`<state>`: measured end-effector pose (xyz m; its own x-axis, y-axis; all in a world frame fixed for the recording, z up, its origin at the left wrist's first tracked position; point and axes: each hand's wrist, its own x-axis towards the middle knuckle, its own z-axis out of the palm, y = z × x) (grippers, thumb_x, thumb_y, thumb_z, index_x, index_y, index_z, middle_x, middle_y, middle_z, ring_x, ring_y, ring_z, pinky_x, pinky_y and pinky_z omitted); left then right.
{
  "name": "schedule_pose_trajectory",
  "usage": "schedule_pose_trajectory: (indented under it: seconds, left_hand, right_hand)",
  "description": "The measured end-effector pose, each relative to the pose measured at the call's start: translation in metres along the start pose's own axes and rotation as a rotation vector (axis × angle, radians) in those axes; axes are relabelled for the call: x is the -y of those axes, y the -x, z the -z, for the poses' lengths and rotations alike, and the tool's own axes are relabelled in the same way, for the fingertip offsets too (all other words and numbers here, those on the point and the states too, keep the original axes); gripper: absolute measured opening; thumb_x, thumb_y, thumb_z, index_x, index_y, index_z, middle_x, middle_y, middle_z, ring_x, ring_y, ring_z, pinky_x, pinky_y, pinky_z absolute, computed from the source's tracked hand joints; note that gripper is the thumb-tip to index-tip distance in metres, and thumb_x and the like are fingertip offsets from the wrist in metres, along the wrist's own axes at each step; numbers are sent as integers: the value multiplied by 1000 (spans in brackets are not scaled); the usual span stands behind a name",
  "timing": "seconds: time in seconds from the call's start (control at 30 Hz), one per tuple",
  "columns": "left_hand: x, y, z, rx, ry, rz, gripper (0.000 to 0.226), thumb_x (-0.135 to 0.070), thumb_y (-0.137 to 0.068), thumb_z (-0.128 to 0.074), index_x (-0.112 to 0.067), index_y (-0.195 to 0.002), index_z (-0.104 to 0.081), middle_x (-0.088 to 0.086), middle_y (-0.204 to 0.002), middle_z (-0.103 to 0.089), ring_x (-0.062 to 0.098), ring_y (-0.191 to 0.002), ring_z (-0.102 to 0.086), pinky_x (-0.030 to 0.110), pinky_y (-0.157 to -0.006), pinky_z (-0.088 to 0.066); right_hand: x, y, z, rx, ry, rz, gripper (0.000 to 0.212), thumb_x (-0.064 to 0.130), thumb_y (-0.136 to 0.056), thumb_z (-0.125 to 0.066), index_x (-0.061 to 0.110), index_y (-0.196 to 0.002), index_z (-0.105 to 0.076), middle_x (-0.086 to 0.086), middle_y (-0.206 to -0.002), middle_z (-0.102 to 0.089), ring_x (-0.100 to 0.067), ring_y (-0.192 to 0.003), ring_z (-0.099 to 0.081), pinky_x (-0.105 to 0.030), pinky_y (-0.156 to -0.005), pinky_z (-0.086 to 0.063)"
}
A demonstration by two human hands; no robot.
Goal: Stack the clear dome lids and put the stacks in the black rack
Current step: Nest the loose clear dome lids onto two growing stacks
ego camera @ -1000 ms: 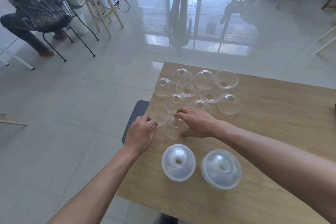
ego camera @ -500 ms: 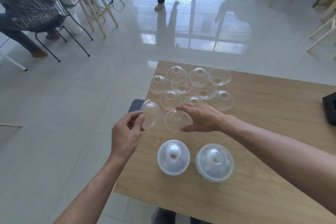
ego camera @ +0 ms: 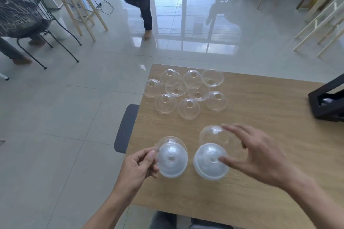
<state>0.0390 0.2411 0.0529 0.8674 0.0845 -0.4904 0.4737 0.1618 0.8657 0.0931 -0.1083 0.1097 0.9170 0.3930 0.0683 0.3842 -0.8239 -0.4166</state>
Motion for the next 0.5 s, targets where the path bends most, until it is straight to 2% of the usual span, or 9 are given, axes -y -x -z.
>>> schedule_pose_trajectory:
  seconds: [0.07,0.13,0.23,0.33,0.4,0.47,0.5]
  left_hand:
    - [6,4,0,-19,-18,-2,19,-9,-103,-63,-7,-112,-79,17,-76,-67,26,-64,-65,33,-58,-59]
    - [10,5,1,-37,-44,-22,15,-12,-101,-67,-8,-109,-79,17,-78,-70,29,-66,-68,35,-59,-60]
    - [12,4,1,-68,-105,-40,18,-21,-97,-73,-8,-109,-76,19,-78,-73,32,-68,-71,37,-61,-62]
    - [12,5,-1,-133,-266,-91,42,-56,-92,-73,-20,-114,-73,7,-85,-77,21,-71,-74,31,-63,-62]
    - [12,8,-2,-145,-509,-222,58,-77,-86,-65,-36,-127,-66,-15,-107,-72,7,-91,-72,24,-72,-60]
    - [13,8,-6,-24,-752,-340,79,-81,-80,-69,-45,-147,-46,-31,-135,-52,-4,-119,-59,22,-90,-53]
    - [14,8,-10,51,-838,-368,92,-82,-76,-73,-47,-153,-35,-33,-146,-41,-6,-129,-51,25,-99,-50]
  right_hand:
    - [8,26,-19,8,12,-35,83,79,-82,-68,28,-147,-58,10,-138,-63,2,-107,-54,-33,-92,-44]
    - [15,42,-36,18,10,-76,80,76,-83,-68,28,-145,-59,12,-138,-62,-13,-114,-59,-36,-92,-43]
    - [21,50,-54,8,-56,-156,76,74,-85,-67,32,-147,-57,15,-141,-57,-13,-121,-56,-39,-96,-43]
    - [24,52,-64,18,-158,-223,84,79,-84,-65,41,-156,-42,26,-153,-42,-2,-137,-44,-31,-108,-38]
    - [25,53,-71,60,-230,-247,95,84,-81,-64,46,-161,-28,32,-161,-30,5,-148,-32,-26,-116,-31]
    - [24,54,-77,81,-303,-267,101,85,-80,-65,49,-163,-20,36,-165,-21,9,-152,-22,-20,-120,-24]
    - [24,55,-80,78,-335,-279,102,84,-81,-67,48,-163,-19,36,-165,-20,10,-153,-20,-17,-120,-21]
